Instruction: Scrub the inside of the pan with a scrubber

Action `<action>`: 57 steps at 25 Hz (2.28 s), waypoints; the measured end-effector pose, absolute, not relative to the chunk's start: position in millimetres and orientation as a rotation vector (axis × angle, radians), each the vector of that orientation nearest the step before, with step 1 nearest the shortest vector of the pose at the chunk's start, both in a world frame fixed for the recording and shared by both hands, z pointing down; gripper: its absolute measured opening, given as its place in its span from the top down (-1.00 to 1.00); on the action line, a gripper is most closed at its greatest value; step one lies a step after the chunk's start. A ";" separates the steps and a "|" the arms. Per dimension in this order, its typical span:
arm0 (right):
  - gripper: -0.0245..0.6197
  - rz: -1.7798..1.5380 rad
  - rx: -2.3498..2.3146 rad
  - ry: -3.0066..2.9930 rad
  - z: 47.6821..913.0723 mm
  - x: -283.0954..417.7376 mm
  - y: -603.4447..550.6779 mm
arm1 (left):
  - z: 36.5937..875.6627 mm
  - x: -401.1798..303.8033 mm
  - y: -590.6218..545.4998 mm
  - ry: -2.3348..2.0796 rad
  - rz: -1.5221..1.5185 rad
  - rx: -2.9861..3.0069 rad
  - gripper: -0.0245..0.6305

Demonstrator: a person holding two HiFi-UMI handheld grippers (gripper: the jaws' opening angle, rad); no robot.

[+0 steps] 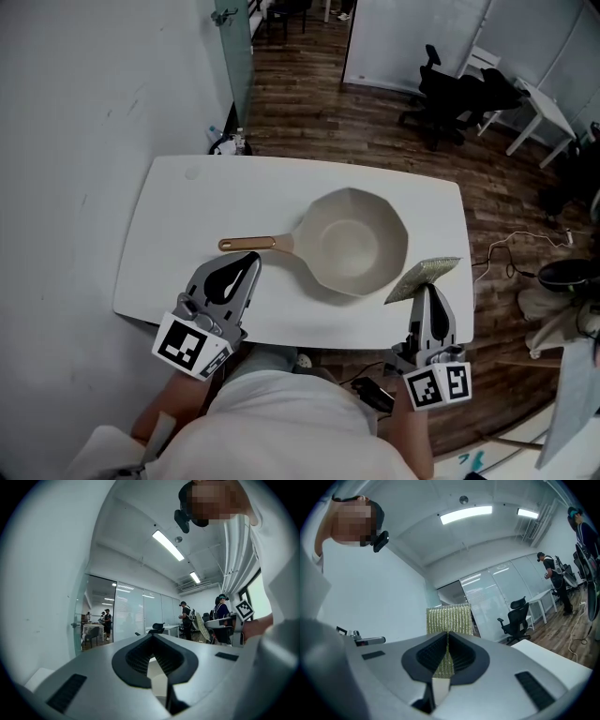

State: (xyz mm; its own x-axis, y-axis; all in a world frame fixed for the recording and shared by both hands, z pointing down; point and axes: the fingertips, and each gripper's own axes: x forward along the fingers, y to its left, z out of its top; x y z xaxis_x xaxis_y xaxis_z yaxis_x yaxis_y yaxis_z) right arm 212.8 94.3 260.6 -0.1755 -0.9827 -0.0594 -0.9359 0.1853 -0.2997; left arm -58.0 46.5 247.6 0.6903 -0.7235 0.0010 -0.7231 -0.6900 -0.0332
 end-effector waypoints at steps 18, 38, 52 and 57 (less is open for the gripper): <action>0.84 -0.212 -1.970 2.191 250.4 197.5 61.3 | 248.4 -59.6 -12.8 1.075 0.020 -2.945 0.89; 0.84 -0.243 -1.991 2.268 269.3 168.9 2.9 | 272.9 -83.8 -58.6 1.049 0.016 -3.017 0.89; 0.84 -0.244 -1.911 2.368 286.4 178.4 -26.6 | 276.8 -86.9 -65.0 1.162 0.082 -2.991 0.89; 0.84 -0.270 -1.883 2.392 296.1 172.2 -33.8 | 279.4 -84.1 -60.3 1.095 0.153 -3.023 0.88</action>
